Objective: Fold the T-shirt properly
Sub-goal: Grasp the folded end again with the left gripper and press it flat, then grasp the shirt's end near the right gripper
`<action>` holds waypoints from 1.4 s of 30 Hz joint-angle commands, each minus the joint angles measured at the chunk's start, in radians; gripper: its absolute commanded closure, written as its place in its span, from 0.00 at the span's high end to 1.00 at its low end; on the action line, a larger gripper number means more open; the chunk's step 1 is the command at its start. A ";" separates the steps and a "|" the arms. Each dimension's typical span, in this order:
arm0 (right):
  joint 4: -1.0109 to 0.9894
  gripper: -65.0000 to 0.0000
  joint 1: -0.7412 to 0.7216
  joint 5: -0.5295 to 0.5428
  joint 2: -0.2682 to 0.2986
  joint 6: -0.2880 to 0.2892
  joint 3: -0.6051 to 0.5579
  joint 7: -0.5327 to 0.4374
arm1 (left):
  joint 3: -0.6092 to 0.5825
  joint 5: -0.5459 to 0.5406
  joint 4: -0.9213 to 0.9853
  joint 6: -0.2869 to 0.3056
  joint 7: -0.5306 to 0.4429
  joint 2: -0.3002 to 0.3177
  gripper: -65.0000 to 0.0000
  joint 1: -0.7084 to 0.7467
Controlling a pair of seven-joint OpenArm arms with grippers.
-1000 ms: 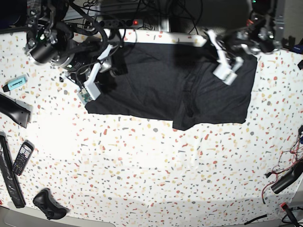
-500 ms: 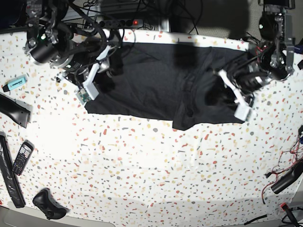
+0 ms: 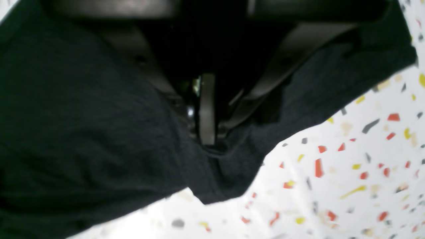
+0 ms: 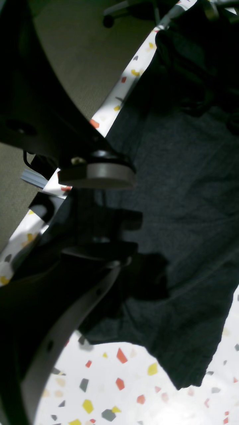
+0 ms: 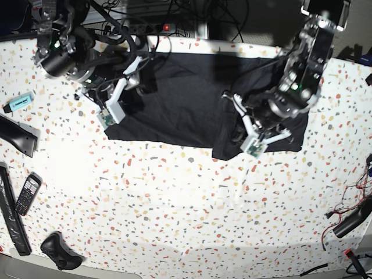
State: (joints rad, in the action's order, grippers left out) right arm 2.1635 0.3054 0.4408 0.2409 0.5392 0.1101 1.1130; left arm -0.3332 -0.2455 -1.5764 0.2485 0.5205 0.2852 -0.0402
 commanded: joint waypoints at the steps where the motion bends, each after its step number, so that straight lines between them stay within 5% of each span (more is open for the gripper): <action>1: 0.019 0.39 -0.006 0.008 0.005 0.004 0.003 -0.012 | -0.013 -0.006 0.018 0.000 -0.021 0.003 0.00 -0.034; 8: 0.019 0.39 -0.006 0.008 0.005 0.004 0.003 -0.013 | -0.037 -0.014 0.207 0.001 -0.051 -0.084 0.00 -0.141; 15: 0.018 0.39 -0.006 0.014 0.005 -0.005 0.057 -0.024 | -0.033 -0.115 0.020 0.033 0.034 -0.065 0.01 -0.156; 20: -0.011 0.39 -0.006 0.097 0.006 -0.005 0.219 -0.024 | -0.033 -0.123 -0.108 0.040 0.119 -0.020 0.36 -0.154; 27: -0.202 0.39 -0.026 0.169 0.033 0.043 0.351 0.005 | -0.014 -0.143 -0.121 0.043 0.101 0.032 0.37 -0.095; 42: -0.490 0.39 -0.146 0.165 0.109 0.049 0.348 0.005 | 0.485 -0.393 -0.121 0.285 0.172 0.031 0.37 0.136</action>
State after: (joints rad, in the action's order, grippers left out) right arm 1.6581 0.1696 0.5926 0.3363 0.5842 0.4515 1.1313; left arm 0.1490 -0.6205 -1.6791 0.5282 0.7155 0.3103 0.1070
